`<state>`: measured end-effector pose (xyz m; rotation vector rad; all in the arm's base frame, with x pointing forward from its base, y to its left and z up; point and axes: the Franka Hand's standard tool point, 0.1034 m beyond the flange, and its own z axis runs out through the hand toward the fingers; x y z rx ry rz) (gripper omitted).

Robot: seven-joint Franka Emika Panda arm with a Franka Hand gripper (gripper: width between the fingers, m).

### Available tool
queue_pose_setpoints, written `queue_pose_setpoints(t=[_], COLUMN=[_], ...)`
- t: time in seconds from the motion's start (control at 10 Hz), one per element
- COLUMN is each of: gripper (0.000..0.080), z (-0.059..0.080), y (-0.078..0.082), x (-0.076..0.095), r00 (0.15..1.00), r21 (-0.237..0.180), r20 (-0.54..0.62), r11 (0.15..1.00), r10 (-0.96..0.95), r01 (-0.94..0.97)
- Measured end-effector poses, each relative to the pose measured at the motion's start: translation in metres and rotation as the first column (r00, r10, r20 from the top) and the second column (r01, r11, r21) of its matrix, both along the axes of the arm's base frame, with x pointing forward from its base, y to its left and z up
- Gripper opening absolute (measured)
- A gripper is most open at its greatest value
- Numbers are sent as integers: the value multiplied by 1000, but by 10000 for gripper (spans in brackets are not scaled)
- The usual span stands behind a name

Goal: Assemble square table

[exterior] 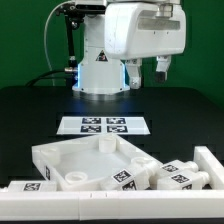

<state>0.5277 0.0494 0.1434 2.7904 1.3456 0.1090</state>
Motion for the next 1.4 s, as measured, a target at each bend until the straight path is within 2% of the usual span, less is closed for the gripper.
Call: queue_pose_setpoints(t=[0.5, 0.7, 0.9, 1.2, 1.4], gripper=[649, 649, 649, 649, 649], z=[-2, -2, -1, -1, -3], y=[0, -5, 4, 5, 5], x=[0, 17, 23, 23, 24], r00=[1000, 989, 904, 851, 759], r21=[1, 25, 63, 73, 89], r20=[2, 11, -2, -10, -28], r11=[1000, 988, 903, 848, 754], r10=[-2, -150, -427, -525, -651], r01=[2, 149, 426, 524, 650])
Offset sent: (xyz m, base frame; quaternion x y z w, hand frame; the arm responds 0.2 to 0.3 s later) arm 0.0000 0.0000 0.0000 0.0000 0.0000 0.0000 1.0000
